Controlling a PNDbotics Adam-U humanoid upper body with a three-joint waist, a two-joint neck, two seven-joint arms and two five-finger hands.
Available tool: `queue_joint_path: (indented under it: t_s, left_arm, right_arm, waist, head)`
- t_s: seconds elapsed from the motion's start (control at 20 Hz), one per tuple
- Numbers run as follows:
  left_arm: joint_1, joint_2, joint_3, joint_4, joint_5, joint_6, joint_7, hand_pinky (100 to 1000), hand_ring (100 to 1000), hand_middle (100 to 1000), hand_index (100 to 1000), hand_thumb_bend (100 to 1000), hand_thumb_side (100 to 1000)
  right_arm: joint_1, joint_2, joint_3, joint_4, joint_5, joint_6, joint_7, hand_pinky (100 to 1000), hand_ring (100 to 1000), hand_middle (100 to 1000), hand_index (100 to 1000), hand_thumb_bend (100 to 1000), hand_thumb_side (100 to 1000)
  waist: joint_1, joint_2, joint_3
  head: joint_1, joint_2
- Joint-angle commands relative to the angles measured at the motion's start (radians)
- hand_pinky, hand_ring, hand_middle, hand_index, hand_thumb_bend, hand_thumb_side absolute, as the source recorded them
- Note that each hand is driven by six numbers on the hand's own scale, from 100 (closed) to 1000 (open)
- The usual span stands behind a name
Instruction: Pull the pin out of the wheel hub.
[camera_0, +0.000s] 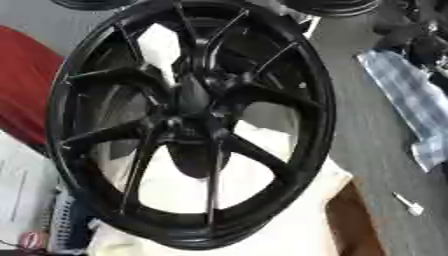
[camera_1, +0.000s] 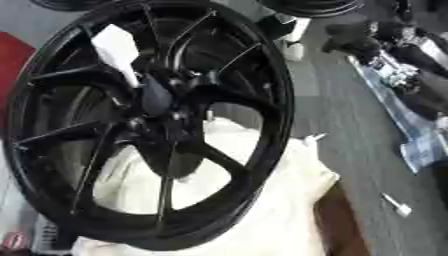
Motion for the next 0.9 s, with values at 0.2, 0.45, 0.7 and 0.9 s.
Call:
queue_joint_path:
  t_s: [0.2,0.45,0.7,0.9]
  left_arm:
    - [-0.005,0.035,0.020,-0.005,0.020,-0.014,-0.012,842,716,670,781,100,370]
    - [0.000,0.034,0.014,-0.008,0.020,-0.028,-0.046,859,751,738,813,100,385]
    - [-0.002,0.031,-0.022,-0.017,0.006,-0.067,-0.138,935,841,814,878,100,348]
    - [0.002,0.029,-0.089,-0.028,-0.018,-0.097,-0.148,946,858,814,877,100,444]
  right_arm:
    - [-0.011,-0.012,-0.011,-0.018,-0.011,-0.006,0.004,1000,1000,684,723,100,576]
    - [-0.013,-0.011,-0.010,-0.018,-0.012,-0.004,0.007,1000,1000,685,723,100,577]
    - [-0.015,-0.013,-0.006,-0.018,-0.010,-0.002,0.012,1000,1000,685,723,100,580]
    - [-0.018,-0.014,-0.002,-0.018,-0.006,0.000,0.017,1000,1000,685,723,100,581]
  waist:
    - [-0.003,-0.031,-0.003]
    - [-0.002,-0.031,-0.006]
    - [0.003,-0.029,-0.011]
    - [0.006,-0.024,-0.017]
  head:
    - [-0.013,-0.034]
    - [-0.021,-0.037]
    - [-0.021,-0.047]
    - [-0.019,-0.048]
